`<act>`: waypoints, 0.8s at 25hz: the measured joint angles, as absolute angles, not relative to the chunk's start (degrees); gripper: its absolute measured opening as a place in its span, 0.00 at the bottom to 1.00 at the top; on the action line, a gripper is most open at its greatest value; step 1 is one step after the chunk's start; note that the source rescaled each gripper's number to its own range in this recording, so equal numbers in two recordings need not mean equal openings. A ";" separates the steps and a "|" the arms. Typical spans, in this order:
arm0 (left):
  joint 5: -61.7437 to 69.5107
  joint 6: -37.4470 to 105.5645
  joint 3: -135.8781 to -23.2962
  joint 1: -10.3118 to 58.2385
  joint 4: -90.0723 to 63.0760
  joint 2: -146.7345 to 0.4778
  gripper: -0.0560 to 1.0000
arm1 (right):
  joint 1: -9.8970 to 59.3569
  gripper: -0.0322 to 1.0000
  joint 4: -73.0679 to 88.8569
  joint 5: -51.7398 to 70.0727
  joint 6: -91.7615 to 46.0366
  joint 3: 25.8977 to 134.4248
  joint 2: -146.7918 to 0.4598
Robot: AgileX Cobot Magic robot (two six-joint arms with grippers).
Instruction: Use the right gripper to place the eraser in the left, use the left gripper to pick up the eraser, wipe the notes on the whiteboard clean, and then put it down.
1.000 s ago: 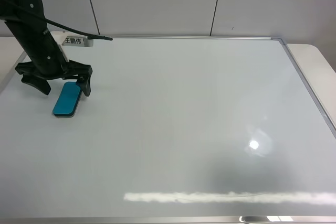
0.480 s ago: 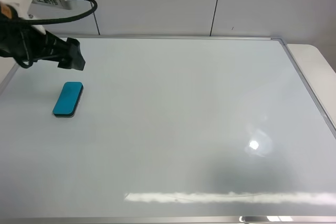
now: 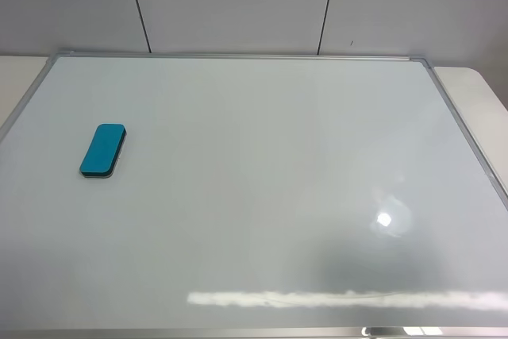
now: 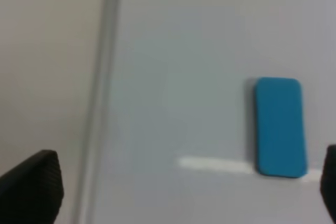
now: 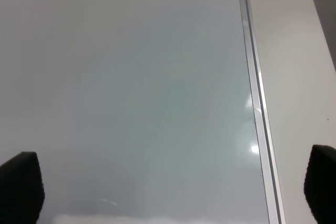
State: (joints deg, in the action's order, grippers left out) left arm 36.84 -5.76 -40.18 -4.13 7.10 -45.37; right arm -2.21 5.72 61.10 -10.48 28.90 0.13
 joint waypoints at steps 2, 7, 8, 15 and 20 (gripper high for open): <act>40.43 -4.42 -40.18 -6.37 7.10 -40.29 1.00 | -2.21 1.00 5.72 61.10 -10.48 28.90 0.13; 51.04 -3.85 -40.18 -7.74 7.29 -28.95 1.00 | -2.21 1.00 5.72 61.10 -10.48 28.90 0.13; 53.33 -3.85 -40.18 -7.74 7.29 -26.72 1.00 | -2.21 1.00 5.72 61.10 -10.48 28.90 0.13; 64.23 -7.47 -40.18 -2.73 7.29 -17.31 1.00 | -2.21 1.00 5.72 61.10 -10.48 28.90 0.13; 63.54 -8.62 -36.13 0.15 7.08 -11.06 1.00 | -2.21 1.00 5.72 61.10 -10.48 28.90 0.13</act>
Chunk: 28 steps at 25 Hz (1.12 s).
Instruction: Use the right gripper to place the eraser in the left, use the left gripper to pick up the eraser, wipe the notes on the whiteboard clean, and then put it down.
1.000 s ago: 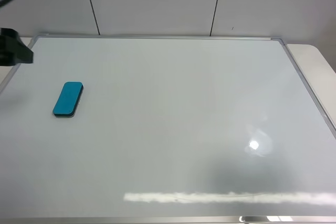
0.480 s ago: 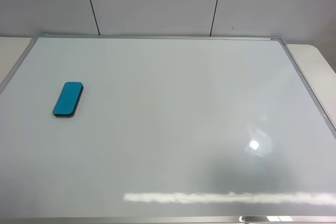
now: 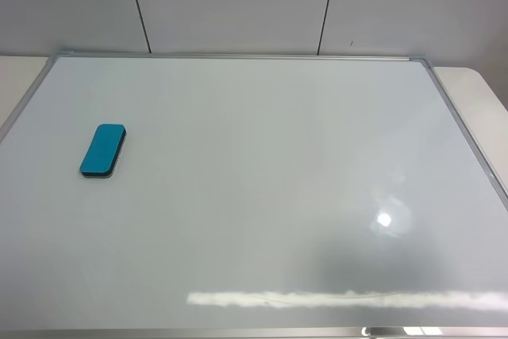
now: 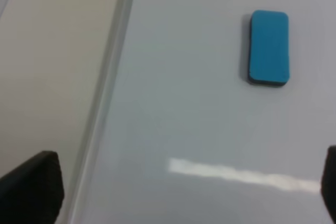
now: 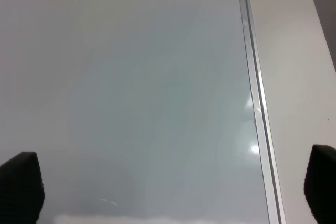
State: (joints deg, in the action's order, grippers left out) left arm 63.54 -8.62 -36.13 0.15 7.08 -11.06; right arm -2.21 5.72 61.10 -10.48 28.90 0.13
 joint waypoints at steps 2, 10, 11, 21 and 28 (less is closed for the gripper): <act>61.51 -8.77 -32.39 0.22 5.93 -6.96 1.00 | -2.21 1.00 5.72 61.10 -10.48 28.90 0.13; 60.80 -8.77 -29.04 -0.95 4.20 0.15 1.00 | -2.21 1.00 5.72 61.10 -10.48 28.90 0.13; 60.80 -8.77 -29.04 -0.95 4.20 0.15 1.00 | -2.21 1.00 5.72 61.10 -10.48 28.90 0.13; 60.80 -9.26 -29.04 -0.95 4.46 0.38 1.00 | -2.21 1.00 5.72 61.10 -10.48 28.90 0.13; 60.80 -9.26 -29.04 -1.16 4.52 0.38 1.00 | -2.21 1.00 5.72 61.10 -10.48 28.90 0.13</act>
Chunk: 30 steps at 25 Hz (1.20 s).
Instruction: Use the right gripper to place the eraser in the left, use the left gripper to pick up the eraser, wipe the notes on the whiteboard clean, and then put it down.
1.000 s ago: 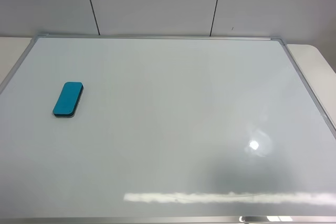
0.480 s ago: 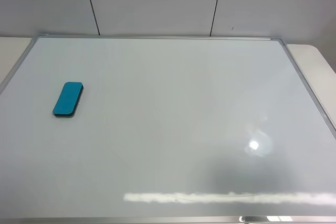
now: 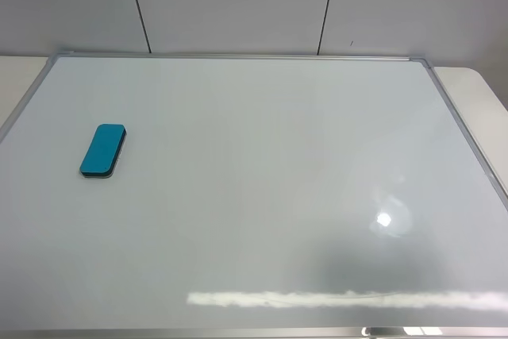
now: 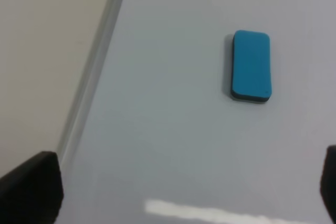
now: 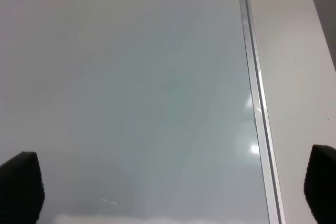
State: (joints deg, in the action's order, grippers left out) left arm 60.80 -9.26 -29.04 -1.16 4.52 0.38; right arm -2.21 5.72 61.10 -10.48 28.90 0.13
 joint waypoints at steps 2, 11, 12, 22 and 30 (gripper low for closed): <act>60.80 -9.26 -29.04 -1.16 4.57 0.38 1.00 | -2.21 1.00 5.72 61.10 -10.48 28.90 0.13; 60.80 -9.08 -29.04 -1.16 4.57 0.38 1.00 | -2.21 1.00 5.72 61.10 -10.48 28.90 0.13; 60.80 -9.08 -29.04 -1.16 4.57 0.38 1.00 | -2.21 1.00 5.72 61.10 -10.48 28.90 0.13; 60.80 -9.08 -29.04 -1.16 4.57 0.38 1.00 | -2.21 1.00 5.72 61.10 -10.48 28.90 0.13; 60.80 -9.04 -29.04 -1.16 4.57 0.38 1.00 | -2.21 1.00 5.72 61.10 -10.48 28.90 0.13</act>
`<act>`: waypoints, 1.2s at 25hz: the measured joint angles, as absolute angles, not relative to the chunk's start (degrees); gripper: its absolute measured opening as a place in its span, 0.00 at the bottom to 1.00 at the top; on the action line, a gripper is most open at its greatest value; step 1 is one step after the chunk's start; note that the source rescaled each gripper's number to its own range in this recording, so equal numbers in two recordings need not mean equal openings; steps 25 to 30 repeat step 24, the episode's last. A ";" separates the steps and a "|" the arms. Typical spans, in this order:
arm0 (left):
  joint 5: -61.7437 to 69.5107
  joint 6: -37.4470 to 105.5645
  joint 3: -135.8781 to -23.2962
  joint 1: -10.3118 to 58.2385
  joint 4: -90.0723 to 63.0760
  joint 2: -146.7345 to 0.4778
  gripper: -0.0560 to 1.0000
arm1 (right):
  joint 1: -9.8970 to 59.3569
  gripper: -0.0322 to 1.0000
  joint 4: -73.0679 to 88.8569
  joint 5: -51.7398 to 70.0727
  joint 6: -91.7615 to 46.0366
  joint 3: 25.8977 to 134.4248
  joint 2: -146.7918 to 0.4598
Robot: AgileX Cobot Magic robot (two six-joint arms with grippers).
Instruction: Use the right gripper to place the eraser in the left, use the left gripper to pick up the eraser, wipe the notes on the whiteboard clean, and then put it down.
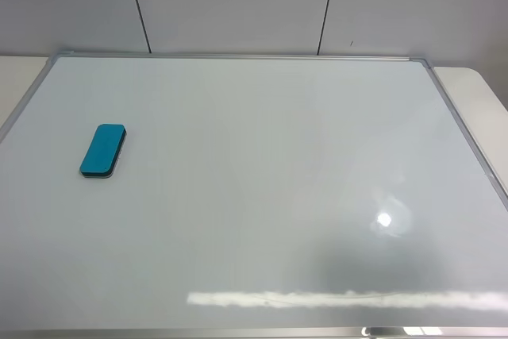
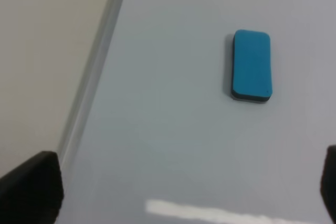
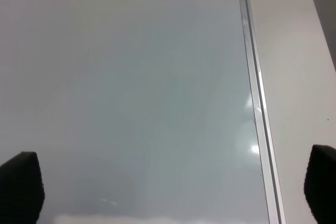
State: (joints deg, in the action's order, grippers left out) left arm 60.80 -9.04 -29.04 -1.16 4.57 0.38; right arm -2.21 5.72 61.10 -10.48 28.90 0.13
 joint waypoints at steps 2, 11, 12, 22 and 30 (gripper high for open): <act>60.80 -9.04 -29.04 -1.16 4.57 0.38 1.00 | -2.21 1.00 5.72 61.10 -10.48 28.90 0.13; 60.80 -9.04 -29.04 -1.16 4.57 0.38 1.00 | -2.21 1.00 5.72 61.10 -10.48 28.90 0.13; 60.80 -9.04 -29.04 -1.16 4.57 0.38 1.00 | -2.21 1.00 5.72 61.10 -10.48 28.90 0.13; 60.80 -9.04 -29.04 -1.16 4.57 0.38 1.00 | -2.21 1.00 5.72 61.10 -10.48 28.90 0.13; 60.80 -9.04 -29.04 -1.16 4.57 0.38 1.00 | -2.21 1.00 5.72 61.10 -10.48 28.90 0.13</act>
